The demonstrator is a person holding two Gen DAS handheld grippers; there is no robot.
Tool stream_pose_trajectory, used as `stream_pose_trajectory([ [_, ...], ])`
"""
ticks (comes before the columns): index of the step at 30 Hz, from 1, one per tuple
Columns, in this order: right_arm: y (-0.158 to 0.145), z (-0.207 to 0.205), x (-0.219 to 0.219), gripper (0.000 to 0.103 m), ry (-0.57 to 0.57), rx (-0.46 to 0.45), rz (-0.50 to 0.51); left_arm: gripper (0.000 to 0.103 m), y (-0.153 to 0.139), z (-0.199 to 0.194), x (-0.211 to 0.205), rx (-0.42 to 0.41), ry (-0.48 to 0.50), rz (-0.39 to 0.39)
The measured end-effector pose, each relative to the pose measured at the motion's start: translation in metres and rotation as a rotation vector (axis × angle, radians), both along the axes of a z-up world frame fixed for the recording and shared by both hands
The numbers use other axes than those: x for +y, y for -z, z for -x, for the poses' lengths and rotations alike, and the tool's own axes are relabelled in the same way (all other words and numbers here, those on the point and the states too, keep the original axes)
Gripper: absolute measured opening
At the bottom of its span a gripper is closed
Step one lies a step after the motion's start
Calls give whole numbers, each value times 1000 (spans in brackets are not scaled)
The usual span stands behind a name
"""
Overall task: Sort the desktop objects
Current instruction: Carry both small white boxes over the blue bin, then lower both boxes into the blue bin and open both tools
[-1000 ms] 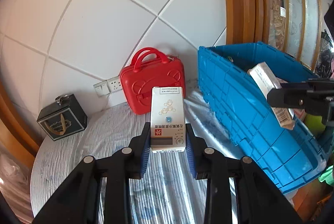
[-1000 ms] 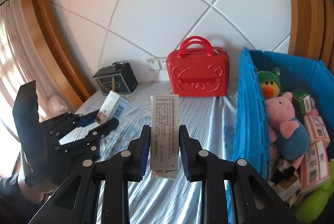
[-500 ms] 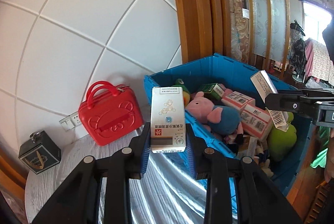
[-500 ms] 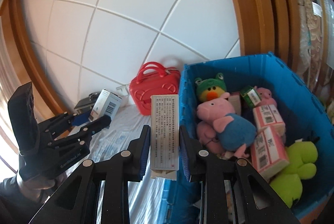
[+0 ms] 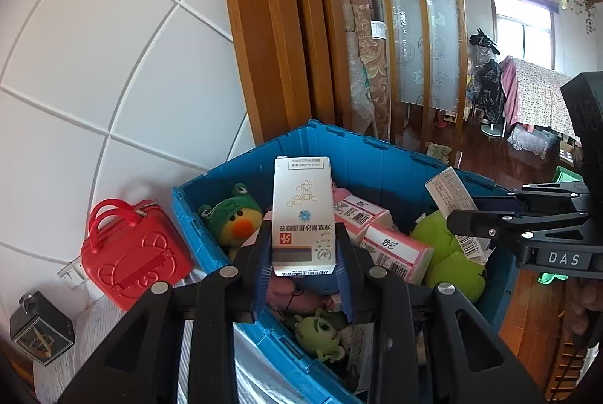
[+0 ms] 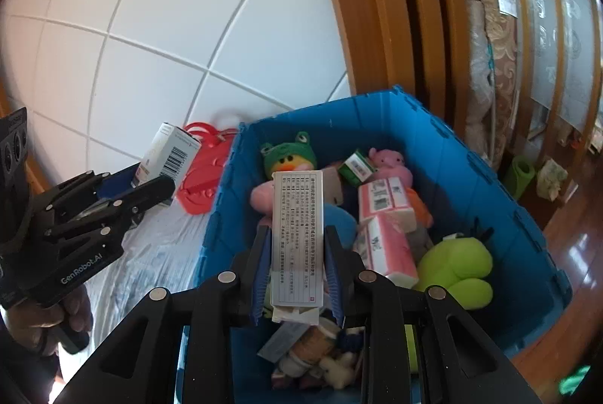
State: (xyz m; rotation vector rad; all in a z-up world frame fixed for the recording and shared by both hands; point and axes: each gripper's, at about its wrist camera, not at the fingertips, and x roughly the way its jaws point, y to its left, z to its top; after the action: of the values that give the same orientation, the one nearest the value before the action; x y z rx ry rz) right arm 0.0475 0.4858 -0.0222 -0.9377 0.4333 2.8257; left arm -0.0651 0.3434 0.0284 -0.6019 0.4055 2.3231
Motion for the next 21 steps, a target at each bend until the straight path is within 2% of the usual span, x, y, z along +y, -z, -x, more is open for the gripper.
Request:
stream_pose_trajectory([
  [7, 2, -6, 22, 27, 43, -8, -1, 30, -2, -1, 27, 1, 39, 5],
  [9, 1, -7, 24, 27, 48, -6, -2, 30, -5, 1, 29, -16, 40, -26],
  [11, 1, -7, 25, 28, 51, -5, -6, 44, -7, 6, 29, -46, 32, -51],
  [12, 1, -7, 26, 31, 53, -2, -7, 68, -7, 8, 28, -43, 12, -51],
  [13, 0, -8, 27, 50, 61, 1, -11, 80, -7, 8, 26, -36, -6, -55],
  [14, -1, -9, 29, 79, 74, 7, -15, 80, -7, 9, 24, -33, -14, -60],
  [15, -2, -10, 30, 88, 78, 17, -11, 80, -6, 10, 22, -37, -20, -55],
  [21, -7, -8, 28, 94, 68, 28, -11, 80, -5, 12, -1, -47, -76, -57],
])
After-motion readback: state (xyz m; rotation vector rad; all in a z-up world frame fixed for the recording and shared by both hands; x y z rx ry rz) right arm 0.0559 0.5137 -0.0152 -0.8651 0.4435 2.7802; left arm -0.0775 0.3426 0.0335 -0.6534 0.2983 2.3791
